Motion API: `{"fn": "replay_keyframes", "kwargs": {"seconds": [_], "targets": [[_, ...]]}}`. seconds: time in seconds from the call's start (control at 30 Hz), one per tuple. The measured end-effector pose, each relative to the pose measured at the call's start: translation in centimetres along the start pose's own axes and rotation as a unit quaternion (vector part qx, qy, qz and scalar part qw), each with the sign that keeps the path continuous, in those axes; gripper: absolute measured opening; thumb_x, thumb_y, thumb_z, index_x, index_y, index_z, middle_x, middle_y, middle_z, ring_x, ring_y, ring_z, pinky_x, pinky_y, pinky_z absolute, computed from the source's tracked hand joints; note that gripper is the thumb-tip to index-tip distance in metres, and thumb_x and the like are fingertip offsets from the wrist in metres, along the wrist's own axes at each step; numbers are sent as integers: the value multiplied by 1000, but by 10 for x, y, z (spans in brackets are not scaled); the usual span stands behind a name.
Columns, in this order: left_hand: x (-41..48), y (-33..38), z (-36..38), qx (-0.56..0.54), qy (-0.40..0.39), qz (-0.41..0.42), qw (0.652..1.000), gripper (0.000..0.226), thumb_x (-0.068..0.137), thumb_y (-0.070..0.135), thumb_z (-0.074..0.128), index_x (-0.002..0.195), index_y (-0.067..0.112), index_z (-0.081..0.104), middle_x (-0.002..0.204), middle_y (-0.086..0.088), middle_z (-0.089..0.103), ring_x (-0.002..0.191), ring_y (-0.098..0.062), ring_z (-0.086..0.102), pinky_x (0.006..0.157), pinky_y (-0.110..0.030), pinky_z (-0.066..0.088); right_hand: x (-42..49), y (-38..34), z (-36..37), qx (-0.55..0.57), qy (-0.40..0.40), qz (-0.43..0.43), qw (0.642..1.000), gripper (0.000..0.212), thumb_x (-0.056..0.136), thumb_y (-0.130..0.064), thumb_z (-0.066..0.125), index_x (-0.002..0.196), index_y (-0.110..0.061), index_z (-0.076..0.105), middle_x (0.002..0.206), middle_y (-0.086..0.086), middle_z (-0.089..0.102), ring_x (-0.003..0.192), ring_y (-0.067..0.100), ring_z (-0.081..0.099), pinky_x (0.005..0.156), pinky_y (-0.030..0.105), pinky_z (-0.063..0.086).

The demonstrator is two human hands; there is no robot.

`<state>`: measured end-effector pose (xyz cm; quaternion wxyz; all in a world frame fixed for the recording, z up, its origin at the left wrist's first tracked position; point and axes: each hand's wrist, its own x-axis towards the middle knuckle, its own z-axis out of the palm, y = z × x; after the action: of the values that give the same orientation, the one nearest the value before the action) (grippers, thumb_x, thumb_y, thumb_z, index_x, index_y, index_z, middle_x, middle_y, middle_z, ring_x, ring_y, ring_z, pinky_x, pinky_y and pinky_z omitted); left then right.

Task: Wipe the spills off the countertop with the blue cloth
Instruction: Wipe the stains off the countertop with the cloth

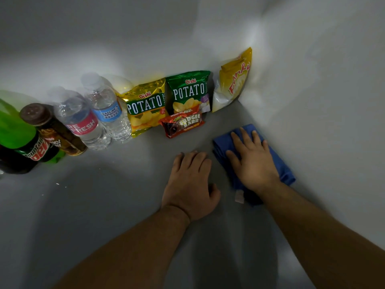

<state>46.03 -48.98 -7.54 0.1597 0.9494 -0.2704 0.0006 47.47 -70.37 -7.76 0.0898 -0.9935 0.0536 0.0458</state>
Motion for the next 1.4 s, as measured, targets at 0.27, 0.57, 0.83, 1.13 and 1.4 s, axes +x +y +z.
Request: {"fn": "replay_keyframes", "kwargs": {"seconds": [0.27, 0.57, 0.83, 1.13, 1.4], "targets": [[0, -1, 2, -14, 11, 1, 1000, 62, 82, 46, 58, 135, 12, 57, 146, -8, 54, 139, -30, 45, 121, -57, 32, -23, 54, -12, 11, -23, -99, 995, 65, 102, -61, 27, 162, -36, 24, 171, -8, 17, 159, 22, 8, 126, 51, 12], [0, 0, 1, 5, 1, -1, 1000, 64, 83, 47, 56, 137, 11, 56, 146, -10, 54, 140, -31, 45, 121, -56, 32, 6, -5, -2, 12, -2, -62, 998, 81, 97, -74, 27, 163, -29, 19, 172, -3, 14, 158, 28, 5, 127, 53, 7], [-1, 0, -1, 0, 3, 1, 1000, 61, 84, 47, 57, 134, 11, 57, 144, -8, 54, 137, -30, 46, 121, -55, 32, 8, 30, -13, 88, 19, -110, 990, 52, 107, -35, 48, 157, -22, 40, 166, 3, 33, 156, 27, 22, 124, 54, 20], [0, 1, -3, 2, 2, 8, 1000, 62, 84, 49, 54, 133, 11, 57, 144, -9, 54, 135, -30, 46, 119, -53, 32, -63, 71, -12, 105, 37, -71, 991, 57, 104, -42, 45, 157, -22, 39, 165, 0, 32, 156, 24, 23, 126, 48, 21], [-6, 6, -8, 17, 0, 15, 1000, 62, 86, 49, 50, 134, 9, 57, 142, -11, 56, 132, -33, 49, 117, -51, 36, -135, 88, -10, 109, 40, -49, 992, 58, 103, -40, 45, 157, -18, 40, 165, 2, 33, 156, 24, 23, 126, 46, 21]]}}
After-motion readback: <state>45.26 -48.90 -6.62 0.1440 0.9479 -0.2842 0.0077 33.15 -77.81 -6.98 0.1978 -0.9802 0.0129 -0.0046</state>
